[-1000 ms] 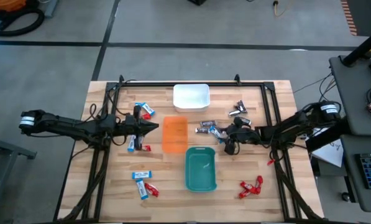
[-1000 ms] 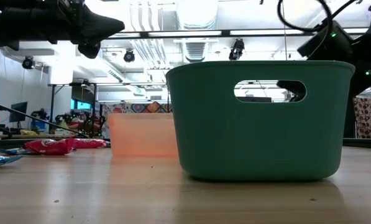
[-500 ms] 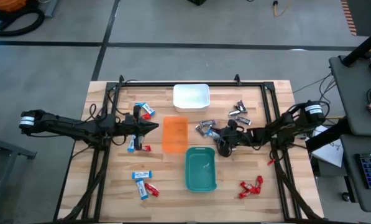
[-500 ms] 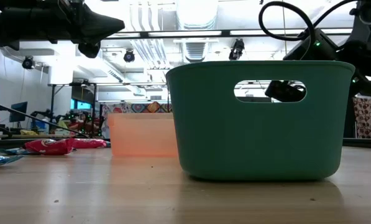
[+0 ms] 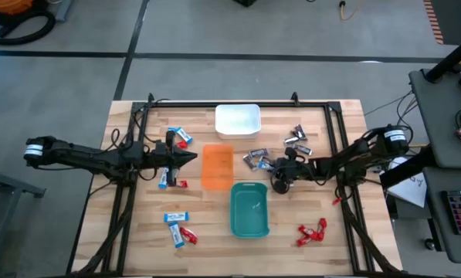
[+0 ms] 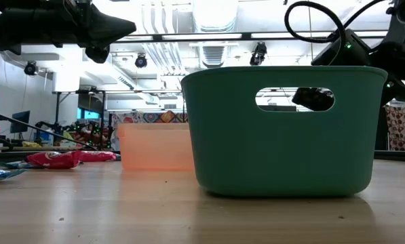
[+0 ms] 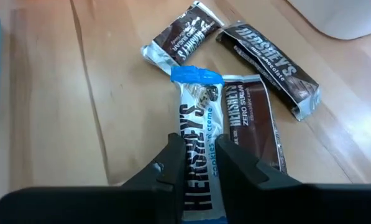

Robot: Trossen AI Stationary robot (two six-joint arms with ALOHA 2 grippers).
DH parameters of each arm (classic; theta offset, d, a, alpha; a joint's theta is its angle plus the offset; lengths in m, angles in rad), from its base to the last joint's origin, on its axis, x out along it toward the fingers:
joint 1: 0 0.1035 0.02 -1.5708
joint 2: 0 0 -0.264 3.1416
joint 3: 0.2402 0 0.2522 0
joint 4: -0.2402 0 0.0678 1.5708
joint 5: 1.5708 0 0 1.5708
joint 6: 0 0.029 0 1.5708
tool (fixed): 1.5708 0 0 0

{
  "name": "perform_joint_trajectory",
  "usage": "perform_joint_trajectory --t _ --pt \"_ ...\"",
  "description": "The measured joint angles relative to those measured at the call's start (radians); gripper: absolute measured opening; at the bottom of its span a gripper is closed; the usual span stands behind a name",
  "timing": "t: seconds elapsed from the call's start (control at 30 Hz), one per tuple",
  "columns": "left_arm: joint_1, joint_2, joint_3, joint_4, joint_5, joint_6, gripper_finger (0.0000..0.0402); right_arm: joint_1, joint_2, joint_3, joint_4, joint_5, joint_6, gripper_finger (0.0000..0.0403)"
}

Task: Sort candy
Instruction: Put the white chocolate bar into the green bin

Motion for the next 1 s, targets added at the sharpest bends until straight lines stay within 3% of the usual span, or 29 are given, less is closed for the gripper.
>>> perform_joint_trajectory --t 0.6,0.8,1.0 --pt "0.0 0.0 0.0 0.0 0.0 -0.013 0.0 0.0 -0.411 0.04 -0.181 -0.04 -0.049 0.0063" --pt "0.0 0.0 0.0 0.0 0.0 -0.023 0.0 0.0 -0.457 0.138 -0.262 -0.156 -0.062 0.0063" --pt "0.0 0.0 0.0 0.0 0.0 -0.023 0.0 0.003 -0.395 0.257 -0.328 -0.336 -0.061 0.0063"
